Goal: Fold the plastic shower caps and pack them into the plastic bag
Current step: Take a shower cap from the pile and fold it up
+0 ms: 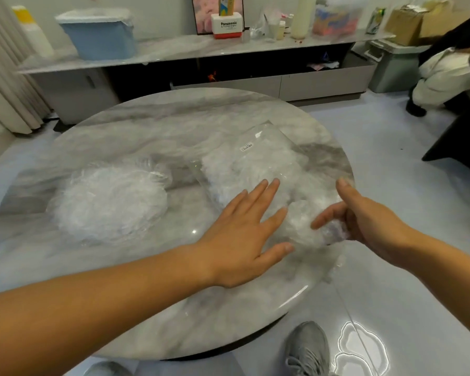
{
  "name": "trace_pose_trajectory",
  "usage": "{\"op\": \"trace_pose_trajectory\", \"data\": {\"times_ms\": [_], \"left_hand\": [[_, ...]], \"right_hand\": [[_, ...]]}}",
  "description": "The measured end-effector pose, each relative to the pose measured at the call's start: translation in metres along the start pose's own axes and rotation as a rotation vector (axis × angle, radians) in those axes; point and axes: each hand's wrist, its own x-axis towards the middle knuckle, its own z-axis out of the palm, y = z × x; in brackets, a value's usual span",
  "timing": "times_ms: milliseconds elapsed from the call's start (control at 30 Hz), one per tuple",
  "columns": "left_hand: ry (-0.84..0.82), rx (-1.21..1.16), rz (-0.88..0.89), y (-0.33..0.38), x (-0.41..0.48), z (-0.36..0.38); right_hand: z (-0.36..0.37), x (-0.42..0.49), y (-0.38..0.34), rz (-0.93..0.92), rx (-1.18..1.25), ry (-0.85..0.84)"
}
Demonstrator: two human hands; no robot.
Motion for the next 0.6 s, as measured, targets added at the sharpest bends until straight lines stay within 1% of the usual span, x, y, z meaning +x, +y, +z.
{"op": "trace_pose_trajectory", "data": {"times_ms": [100,167,267,333,400,467,600], "left_hand": [[0.000,0.136,0.029,-0.001,0.005,0.000],[-0.001,0.154,0.023,0.000,0.007,0.000],[0.030,0.170,0.037,-0.002,0.012,0.002],[0.044,0.170,0.046,-0.005,0.016,0.001],[0.043,0.153,0.054,-0.006,0.019,-0.001],[0.038,0.124,0.065,-0.006,0.020,-0.003],[0.040,0.053,0.108,-0.005,0.018,-0.005]], "right_hand": [[0.007,0.001,-0.001,0.035,0.009,-0.021],[0.010,0.004,-0.001,0.031,0.065,0.007],[0.013,0.010,0.002,0.042,0.355,0.123],[0.017,0.013,0.002,0.014,0.552,0.173],[0.021,0.014,0.002,-0.031,0.698,0.222],[0.024,0.015,0.004,-0.045,0.789,0.238],[0.027,0.021,0.003,-0.029,0.907,0.216]]}}
